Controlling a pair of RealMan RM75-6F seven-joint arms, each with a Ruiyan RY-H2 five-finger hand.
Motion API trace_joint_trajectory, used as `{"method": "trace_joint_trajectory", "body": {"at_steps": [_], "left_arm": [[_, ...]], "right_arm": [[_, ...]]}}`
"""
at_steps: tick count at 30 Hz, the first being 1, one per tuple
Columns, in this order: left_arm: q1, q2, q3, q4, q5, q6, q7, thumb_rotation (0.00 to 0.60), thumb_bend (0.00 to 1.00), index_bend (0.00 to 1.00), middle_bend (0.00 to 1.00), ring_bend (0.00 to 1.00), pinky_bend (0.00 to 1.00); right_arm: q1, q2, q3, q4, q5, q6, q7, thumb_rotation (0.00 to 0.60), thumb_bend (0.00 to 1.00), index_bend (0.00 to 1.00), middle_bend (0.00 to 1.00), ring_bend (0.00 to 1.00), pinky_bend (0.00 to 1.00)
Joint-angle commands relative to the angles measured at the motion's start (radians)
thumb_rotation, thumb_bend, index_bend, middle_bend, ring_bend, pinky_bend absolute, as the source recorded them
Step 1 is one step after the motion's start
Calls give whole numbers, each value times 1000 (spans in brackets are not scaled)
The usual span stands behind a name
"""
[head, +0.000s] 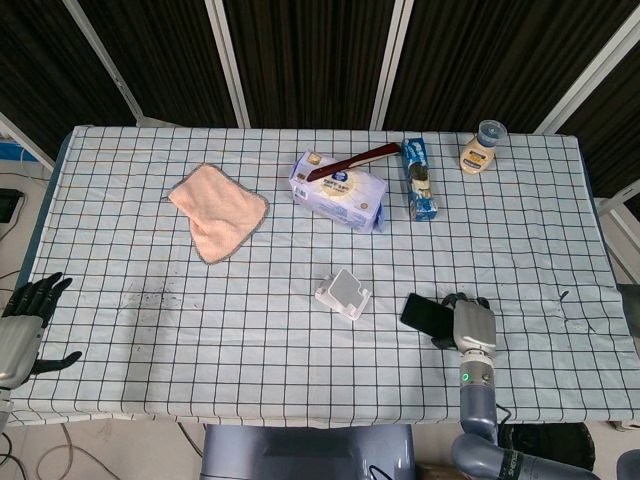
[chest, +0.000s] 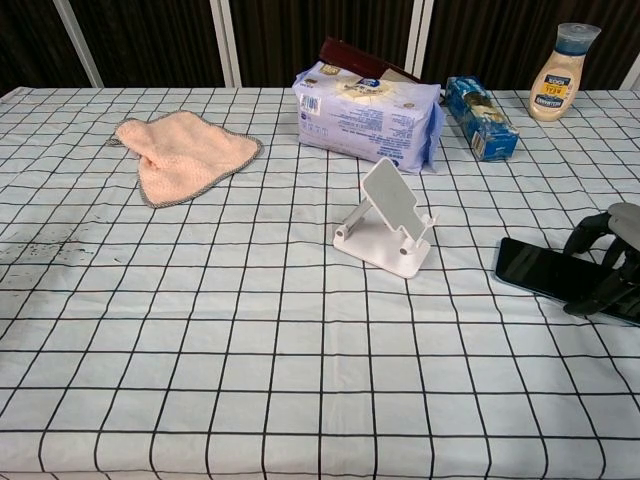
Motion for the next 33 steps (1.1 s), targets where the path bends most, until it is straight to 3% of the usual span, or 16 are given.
{"method": "trace_joint_trajectory", "body": {"at_steps": [1,24,33], "left_arm": [[0,0,0,0,0,1,1,600,0,0,0,0,0],[6,-14,-6,0,-9,14,22,600,0,0,0,0,0],[10,-20,-8,1,-12,21,28,600,0,0,0,0,0]], "right_arm": [[-5,10,-3,-11,-6,3,6,600,399,819,772,404,148],[-56,165,16,-164,-106,46,120,600,400,820,773,411,148],[-111,233,64,-272,-185,38,350,600,400,820,773,412,149]]}}
